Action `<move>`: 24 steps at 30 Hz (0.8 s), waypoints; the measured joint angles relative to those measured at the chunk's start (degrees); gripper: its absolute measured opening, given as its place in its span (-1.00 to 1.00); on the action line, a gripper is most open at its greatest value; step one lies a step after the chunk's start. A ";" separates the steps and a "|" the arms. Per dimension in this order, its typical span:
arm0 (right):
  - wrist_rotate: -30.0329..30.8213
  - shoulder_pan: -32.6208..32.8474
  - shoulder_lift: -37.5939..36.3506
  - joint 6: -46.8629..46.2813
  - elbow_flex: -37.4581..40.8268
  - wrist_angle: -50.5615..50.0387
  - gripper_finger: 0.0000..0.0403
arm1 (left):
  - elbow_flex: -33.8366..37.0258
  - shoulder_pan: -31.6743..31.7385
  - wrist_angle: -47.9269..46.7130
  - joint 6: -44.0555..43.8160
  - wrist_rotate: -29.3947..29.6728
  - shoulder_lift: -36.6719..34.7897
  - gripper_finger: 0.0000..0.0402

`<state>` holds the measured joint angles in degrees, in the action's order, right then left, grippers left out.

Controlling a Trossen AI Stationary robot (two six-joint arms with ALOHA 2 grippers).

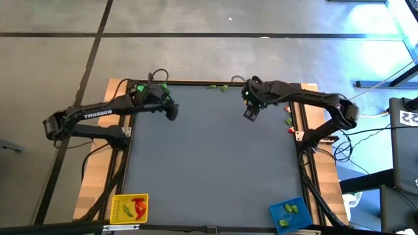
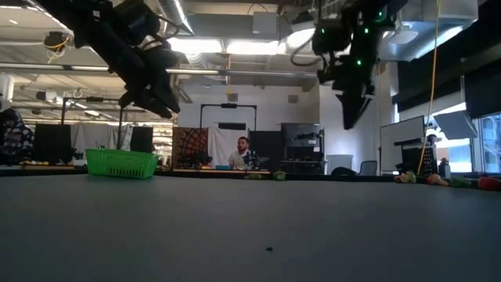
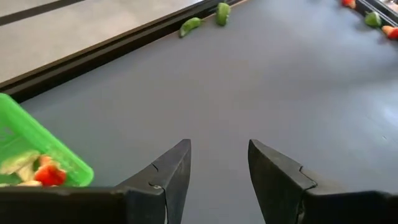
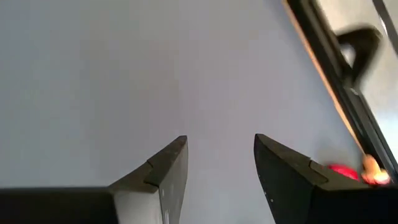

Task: Sort produce into baskets
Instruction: Put the brown mushroom into the green bin

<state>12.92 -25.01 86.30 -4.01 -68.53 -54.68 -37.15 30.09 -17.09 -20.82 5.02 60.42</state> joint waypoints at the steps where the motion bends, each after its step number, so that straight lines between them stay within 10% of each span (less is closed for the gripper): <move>1: -0.02 -1.66 0.00 -0.02 0.00 -0.48 -0.09 | 0.00 -0.32 0.21 0.07 0.04 0.00 -0.23; 24: 0.96 -26.21 11.18 -3.10 -3.93 -11.00 0.28 | 0.00 -1.69 0.19 4.15 1.88 0.04 -0.23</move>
<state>13.88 -51.22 97.48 -7.11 -72.46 -65.67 -37.15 28.40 -16.91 -16.67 6.90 60.47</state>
